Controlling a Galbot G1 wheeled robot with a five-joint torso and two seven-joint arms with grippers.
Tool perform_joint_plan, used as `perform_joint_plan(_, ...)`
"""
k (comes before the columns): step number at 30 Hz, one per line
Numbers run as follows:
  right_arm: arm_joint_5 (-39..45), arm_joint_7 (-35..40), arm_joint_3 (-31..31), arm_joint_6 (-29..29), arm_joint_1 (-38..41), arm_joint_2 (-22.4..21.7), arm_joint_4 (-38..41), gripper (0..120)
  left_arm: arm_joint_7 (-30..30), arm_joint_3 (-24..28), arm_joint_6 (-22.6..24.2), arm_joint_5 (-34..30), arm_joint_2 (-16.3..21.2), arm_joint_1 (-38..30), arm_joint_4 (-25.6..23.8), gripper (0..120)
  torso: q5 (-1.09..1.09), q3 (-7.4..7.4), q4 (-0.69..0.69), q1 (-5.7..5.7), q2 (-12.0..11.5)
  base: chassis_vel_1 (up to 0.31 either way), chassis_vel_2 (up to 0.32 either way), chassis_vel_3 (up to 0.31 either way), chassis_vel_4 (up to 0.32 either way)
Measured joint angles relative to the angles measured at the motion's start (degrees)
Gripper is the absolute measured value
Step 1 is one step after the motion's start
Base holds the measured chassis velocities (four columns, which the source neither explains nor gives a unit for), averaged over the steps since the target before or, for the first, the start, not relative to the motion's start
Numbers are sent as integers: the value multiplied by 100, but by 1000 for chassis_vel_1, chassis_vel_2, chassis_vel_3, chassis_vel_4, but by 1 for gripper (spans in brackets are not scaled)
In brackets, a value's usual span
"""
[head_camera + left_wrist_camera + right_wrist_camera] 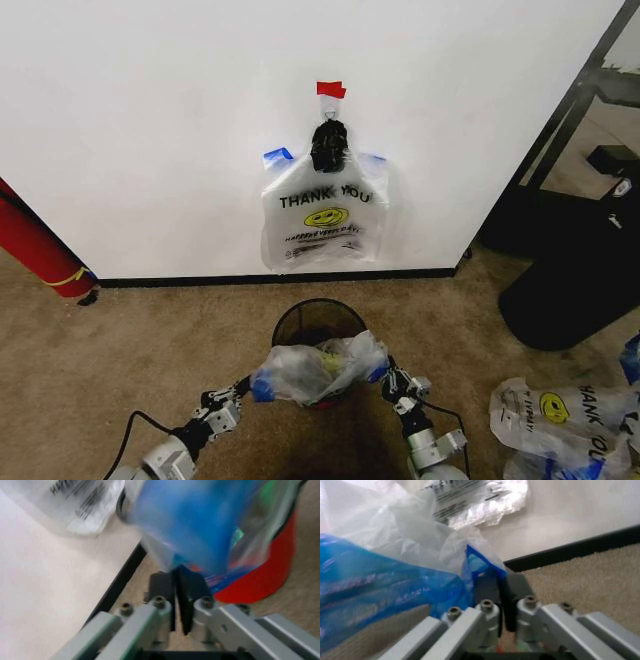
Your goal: Pick up the garbage bag from the wall and place it over the trash bin.
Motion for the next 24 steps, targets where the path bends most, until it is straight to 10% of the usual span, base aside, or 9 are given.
perform_joint_plan(14, -2780, 1363, 893, -90, -1552, -1230, 1251, 54, 2288, -1483, -734, 193, 281, 602, -613, 58, 1, 0, -1, 0, 0, 0, 0, 0, 0)
perform_joint_plan(24, -3716, 300, 1401, 830, -1818, -1312, 1432, 91, 4169, -2081, -1425, 282, -69, 175, -857, 94, 0, 0, -1, 0, 0, 0, 0, 0, 0)
